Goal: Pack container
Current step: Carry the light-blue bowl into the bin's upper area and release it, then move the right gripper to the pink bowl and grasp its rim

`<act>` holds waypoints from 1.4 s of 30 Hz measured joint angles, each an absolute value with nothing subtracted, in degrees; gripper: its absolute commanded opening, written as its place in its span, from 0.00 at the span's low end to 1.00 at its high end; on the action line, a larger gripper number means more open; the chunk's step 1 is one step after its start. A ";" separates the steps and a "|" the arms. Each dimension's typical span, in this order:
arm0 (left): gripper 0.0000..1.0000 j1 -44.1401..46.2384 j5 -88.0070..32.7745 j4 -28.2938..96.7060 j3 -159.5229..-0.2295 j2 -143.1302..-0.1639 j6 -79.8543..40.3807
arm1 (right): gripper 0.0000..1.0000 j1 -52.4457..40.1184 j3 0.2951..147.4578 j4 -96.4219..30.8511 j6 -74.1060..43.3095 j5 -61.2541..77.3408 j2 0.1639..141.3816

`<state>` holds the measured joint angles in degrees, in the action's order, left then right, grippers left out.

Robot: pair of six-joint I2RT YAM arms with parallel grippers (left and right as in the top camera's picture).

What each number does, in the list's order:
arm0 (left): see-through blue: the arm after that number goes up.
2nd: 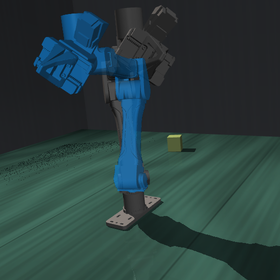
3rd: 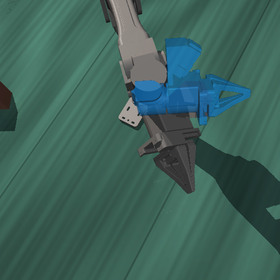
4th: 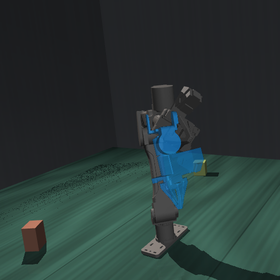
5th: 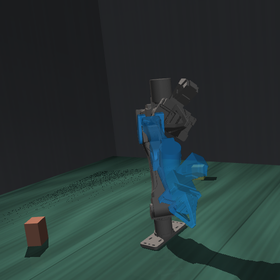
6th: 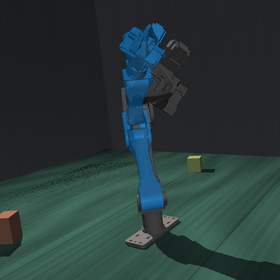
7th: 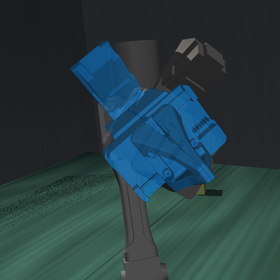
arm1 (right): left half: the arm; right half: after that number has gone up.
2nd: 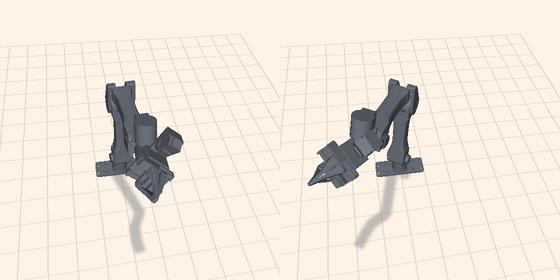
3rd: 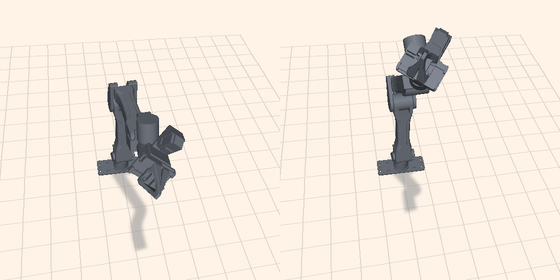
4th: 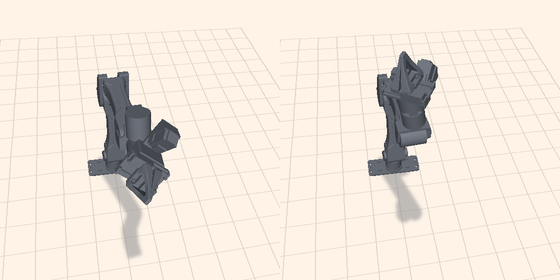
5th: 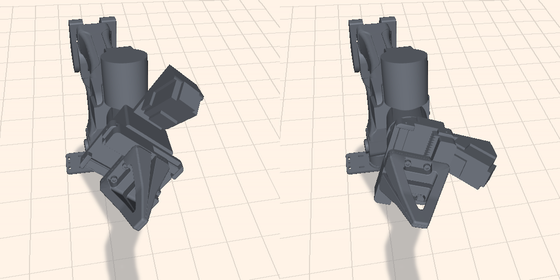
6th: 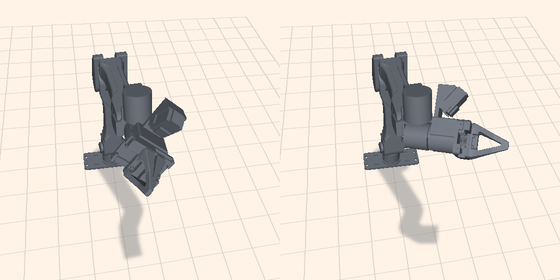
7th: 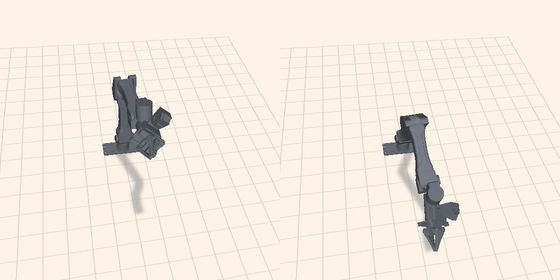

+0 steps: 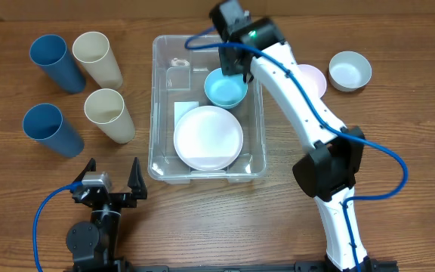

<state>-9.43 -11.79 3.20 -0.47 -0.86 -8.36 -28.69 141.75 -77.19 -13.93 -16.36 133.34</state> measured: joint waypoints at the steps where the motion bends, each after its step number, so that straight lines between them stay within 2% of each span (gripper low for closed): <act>1: 1.00 -9.43 -11.79 3.20 -0.47 -0.86 -8.36 | 0.52 -28.58 145.40 -79.00 -13.78 -16.29 133.34; 5: 1.00 -9.43 -11.79 3.20 -0.47 -0.86 -8.36 | 0.53 -26.74 158.26 -89.71 -16.43 -16.05 132.49; 9: 1.00 -9.43 -11.79 3.20 -0.47 -0.86 -8.36 | 0.59 -16.32 160.77 -96.84 -22.81 -12.19 131.20; 12: 1.00 -9.43 -11.79 3.20 -0.47 -0.86 -8.36 | 0.61 -6.55 155.96 -96.82 -27.66 -6.52 131.20; 15: 1.00 -9.43 -11.79 3.20 -0.47 -0.86 -8.36 | 0.61 -1.41 147.85 -95.74 -30.41 -4.14 131.20; 24: 1.00 -9.43 -11.79 3.20 -0.47 -0.86 -8.36 | 0.58 -0.54 124.49 -81.80 -32.32 -1.41 131.48; 25: 1.00 -9.43 -11.79 3.20 -0.47 -0.86 -8.36 | 0.57 -0.51 122.28 -80.58 -32.69 -1.39 131.50; 30: 1.00 -9.43 -11.79 3.22 -0.47 -0.86 -8.36 | 0.32 -0.40 112.14 -73.28 -34.33 -1.26 131.52; 31: 1.00 -9.43 -11.79 3.20 -0.47 -0.86 -8.36 | 0.21 -0.36 110.30 -71.68 -34.35 -1.28 131.52; 33: 1.00 -9.43 -11.79 3.20 -0.47 -0.86 -8.36 | 0.06 -0.36 109.32 -70.22 -34.72 -1.30 131.52; 42: 1.00 -9.43 -11.79 3.20 -0.47 -0.86 -8.36 | 0.04 -0.23 109.32 -69.10 -34.50 -0.21 131.50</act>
